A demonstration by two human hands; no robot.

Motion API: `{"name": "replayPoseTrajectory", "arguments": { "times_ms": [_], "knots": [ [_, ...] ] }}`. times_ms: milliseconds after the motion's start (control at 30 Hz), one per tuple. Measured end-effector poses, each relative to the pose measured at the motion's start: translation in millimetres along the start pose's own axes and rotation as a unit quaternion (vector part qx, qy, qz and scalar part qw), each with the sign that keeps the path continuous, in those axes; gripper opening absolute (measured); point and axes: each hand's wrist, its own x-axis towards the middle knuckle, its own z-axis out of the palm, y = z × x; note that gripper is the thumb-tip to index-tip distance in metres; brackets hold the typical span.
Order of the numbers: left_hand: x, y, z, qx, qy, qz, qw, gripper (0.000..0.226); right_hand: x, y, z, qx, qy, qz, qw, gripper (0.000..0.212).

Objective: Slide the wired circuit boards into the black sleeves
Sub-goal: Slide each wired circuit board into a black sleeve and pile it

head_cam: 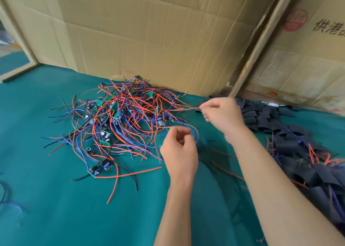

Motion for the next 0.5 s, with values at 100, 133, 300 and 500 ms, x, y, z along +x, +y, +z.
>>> {"name": "replayPoseTrajectory", "arguments": {
  "times_ms": [100,133,300,500],
  "knots": [
    [-0.8,0.9,3.2,-0.074,-0.073,-0.048,0.993,0.016,-35.7,4.0,-28.0,0.183,-0.012,0.052,0.982,0.024],
    [-1.6,1.6,4.4,-0.084,-0.107,-0.058,0.989,0.013,-48.6,5.3,-32.9,0.206,-0.033,0.057,0.976,0.023],
    [-8.5,6.3,4.7,-0.129,-0.229,-0.085,0.961,0.029,-91.8,11.8,-43.3,0.143,-0.115,0.054,0.981,0.016],
    [-6.8,1.7,5.1,-0.088,-0.217,-0.086,0.968,0.019,-71.4,8.9,-59.4,-0.058,-0.226,0.075,0.97,0.01]
  ]
}}
